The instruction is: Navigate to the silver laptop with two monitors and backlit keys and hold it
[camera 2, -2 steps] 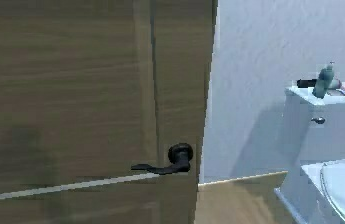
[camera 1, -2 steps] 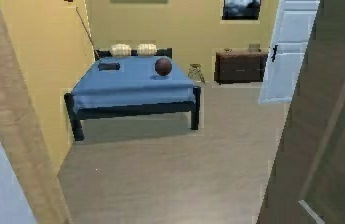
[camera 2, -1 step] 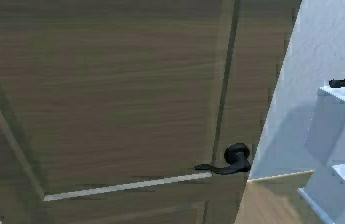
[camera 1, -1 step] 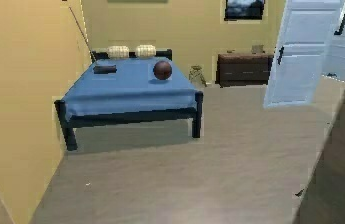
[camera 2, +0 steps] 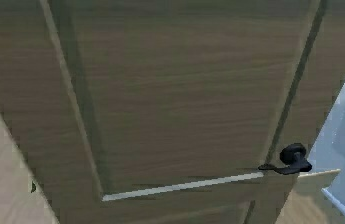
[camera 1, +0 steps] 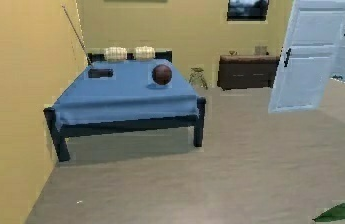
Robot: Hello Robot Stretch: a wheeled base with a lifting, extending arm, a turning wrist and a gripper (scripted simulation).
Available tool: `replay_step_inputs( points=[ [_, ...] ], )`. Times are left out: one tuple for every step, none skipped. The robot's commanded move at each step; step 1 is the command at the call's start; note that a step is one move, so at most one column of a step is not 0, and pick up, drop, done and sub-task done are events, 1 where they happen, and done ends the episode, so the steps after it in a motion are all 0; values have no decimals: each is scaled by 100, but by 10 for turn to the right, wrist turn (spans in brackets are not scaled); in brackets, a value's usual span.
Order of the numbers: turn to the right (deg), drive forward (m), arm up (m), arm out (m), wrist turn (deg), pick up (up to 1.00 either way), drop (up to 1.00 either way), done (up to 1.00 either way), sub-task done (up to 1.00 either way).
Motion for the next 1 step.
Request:
replay_step_inputs(
  points=[
    [60, 0, 0, 0, 0, 0, 0, 0, 0]
  ],
)
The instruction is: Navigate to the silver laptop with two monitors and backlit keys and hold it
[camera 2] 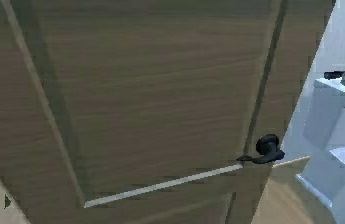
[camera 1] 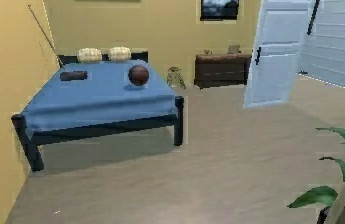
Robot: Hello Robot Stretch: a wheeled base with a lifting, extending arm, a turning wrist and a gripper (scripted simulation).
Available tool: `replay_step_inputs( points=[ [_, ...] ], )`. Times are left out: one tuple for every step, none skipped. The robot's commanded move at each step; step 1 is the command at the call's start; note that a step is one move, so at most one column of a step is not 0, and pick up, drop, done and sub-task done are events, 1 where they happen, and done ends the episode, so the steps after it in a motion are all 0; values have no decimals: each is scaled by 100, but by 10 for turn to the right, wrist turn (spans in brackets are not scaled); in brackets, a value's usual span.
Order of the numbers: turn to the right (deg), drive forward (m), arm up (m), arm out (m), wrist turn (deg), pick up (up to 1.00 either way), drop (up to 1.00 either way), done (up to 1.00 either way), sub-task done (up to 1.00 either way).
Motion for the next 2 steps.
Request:
replay_step_inputs(
  points=[
    [0, 45, 0, 0, 0, 0, 0, 0, 0],
    [330, 0, 0, 0, 0, 0, 0, 0, 0]
  ],
)
